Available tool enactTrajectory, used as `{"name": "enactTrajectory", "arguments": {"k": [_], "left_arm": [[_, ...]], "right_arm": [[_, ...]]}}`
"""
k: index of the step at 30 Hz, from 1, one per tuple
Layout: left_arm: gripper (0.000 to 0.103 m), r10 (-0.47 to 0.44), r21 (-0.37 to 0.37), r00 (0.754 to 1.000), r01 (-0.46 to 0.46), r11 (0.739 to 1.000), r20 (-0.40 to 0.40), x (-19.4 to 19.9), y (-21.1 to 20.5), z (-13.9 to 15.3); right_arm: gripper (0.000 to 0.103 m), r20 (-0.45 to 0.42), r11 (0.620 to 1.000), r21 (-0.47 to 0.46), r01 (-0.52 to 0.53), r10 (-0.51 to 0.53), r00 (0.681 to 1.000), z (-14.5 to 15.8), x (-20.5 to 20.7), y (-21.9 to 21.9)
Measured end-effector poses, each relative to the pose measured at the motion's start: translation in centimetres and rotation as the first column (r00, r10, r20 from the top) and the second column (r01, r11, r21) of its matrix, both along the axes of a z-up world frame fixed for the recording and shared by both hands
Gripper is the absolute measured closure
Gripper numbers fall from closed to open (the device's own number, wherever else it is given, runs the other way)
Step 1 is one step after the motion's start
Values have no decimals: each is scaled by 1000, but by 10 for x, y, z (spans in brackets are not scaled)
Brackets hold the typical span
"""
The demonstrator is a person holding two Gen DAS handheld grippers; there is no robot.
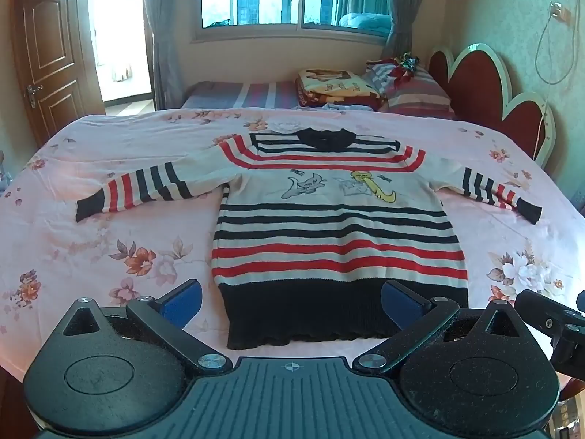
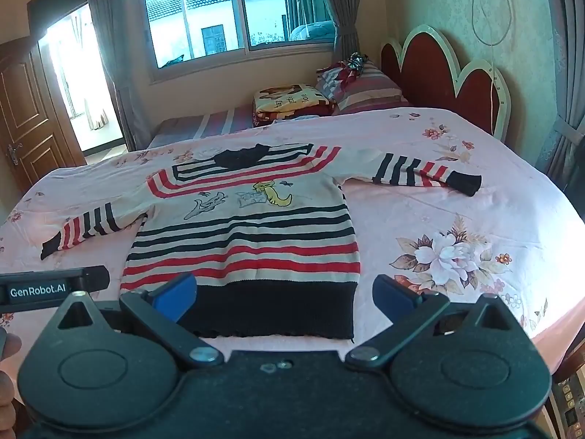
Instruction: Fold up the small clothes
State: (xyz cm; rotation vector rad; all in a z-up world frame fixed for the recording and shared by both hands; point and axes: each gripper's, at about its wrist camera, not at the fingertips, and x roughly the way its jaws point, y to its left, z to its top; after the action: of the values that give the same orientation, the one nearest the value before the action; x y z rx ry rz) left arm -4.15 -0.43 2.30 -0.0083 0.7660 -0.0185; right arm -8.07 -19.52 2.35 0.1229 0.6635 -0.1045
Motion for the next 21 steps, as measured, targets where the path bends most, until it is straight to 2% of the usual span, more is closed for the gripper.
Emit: {"name": "enactTrajectory", "arguments": {"k": [15,21], "left_arm": [[0,1,2,1000,-1,1000,4,3,1,1],[0,-1,3,1000,1,1000,-1,8,1,-1]], "right_arm": [[1,23,1000,-28,5,-4,1000,5,1,2],[1,-3,1000,15,4,-4,1000,4,0,2]]}}
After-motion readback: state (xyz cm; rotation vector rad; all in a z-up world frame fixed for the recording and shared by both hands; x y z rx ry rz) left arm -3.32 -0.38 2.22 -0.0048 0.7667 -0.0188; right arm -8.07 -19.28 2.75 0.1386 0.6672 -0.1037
